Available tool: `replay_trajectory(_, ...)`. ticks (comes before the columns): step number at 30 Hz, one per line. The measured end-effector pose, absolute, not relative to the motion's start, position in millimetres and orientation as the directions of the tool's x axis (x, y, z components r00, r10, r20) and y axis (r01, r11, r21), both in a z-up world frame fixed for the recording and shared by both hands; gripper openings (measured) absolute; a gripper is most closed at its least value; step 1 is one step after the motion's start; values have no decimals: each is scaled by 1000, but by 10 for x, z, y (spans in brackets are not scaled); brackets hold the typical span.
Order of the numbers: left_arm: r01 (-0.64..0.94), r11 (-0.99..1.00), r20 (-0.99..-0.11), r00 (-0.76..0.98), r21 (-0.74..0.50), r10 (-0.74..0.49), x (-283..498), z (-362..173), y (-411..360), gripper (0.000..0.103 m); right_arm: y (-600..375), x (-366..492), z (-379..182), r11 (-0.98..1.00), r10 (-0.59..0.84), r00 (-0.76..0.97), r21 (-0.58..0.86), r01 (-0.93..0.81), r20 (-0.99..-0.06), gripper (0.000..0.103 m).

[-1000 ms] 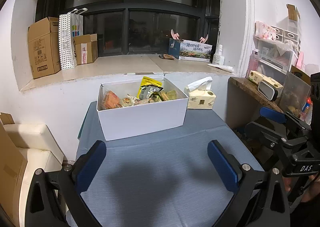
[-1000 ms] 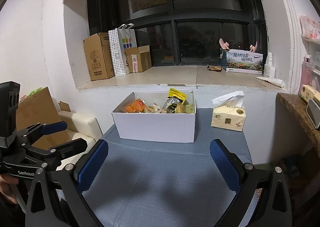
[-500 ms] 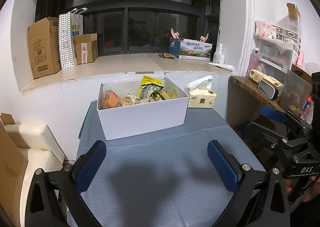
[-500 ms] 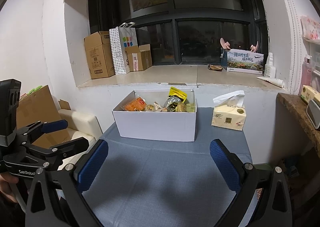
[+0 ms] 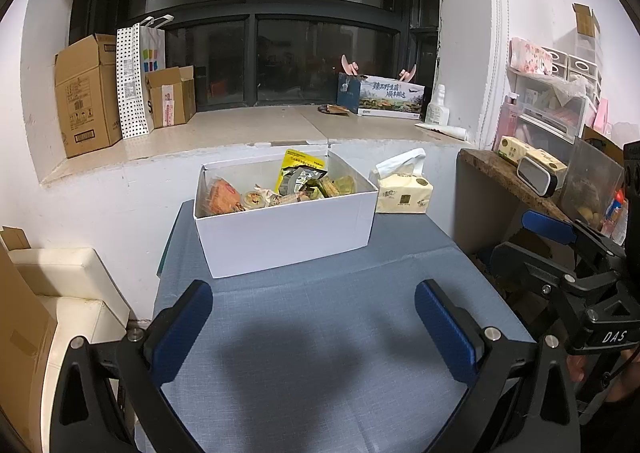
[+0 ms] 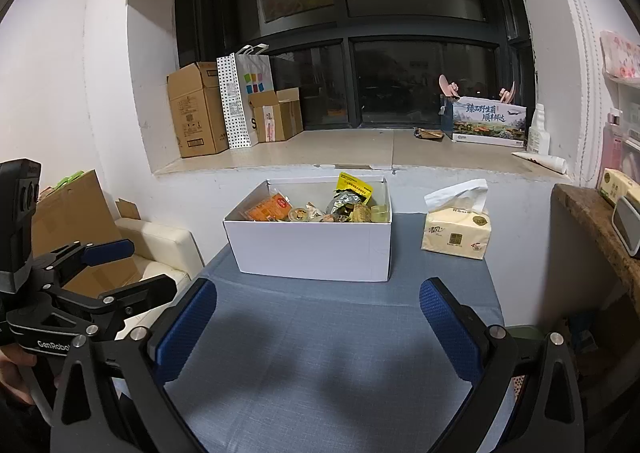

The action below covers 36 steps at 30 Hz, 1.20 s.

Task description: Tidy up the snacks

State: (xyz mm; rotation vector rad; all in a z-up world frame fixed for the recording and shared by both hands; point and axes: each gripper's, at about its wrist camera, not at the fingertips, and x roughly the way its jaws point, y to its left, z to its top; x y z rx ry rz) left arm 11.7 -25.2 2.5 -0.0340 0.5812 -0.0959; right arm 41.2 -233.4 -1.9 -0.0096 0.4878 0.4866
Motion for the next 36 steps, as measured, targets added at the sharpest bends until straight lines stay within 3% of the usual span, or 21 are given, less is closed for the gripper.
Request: replay_trajectory(36,93,995,-553,827,-44,-102,134,-8,-294,103,-2330,397,-29,887,445,772,106,-449,-454,103)
